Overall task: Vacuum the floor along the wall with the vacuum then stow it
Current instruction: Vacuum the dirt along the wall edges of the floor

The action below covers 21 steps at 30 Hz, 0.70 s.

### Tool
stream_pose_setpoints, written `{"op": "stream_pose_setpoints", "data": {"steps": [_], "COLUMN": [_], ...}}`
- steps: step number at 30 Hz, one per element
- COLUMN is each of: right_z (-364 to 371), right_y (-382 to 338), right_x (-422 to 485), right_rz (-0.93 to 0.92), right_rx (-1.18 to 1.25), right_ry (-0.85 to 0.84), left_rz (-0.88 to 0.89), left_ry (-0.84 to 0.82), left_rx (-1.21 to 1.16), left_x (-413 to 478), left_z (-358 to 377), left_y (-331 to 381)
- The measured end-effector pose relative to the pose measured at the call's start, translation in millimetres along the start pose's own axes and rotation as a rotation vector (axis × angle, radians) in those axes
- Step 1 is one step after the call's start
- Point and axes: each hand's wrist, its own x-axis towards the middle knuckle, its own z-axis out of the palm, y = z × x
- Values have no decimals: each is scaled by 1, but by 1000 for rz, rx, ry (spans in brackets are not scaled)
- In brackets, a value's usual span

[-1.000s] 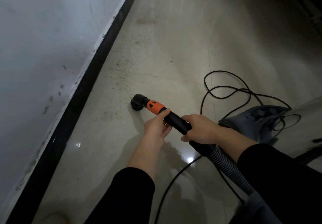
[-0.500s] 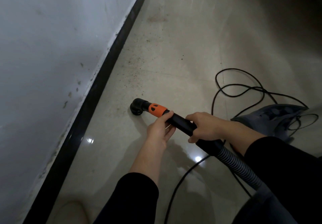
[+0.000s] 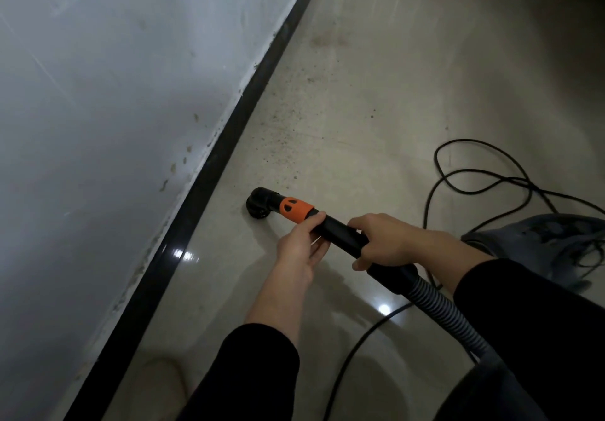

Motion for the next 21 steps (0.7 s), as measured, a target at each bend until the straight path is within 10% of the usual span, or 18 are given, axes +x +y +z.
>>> {"op": "stream_pose_setpoints", "data": {"steps": [21], "right_z": [14], "right_y": [-40], "right_x": [25], "right_rz": [-96], "right_rx": [-65], "right_ry": [-5], "left_rz": [27], "left_ry": [111], "left_rx": [-56], "left_x": [7], "left_z": [-34], "left_y": [25]}}
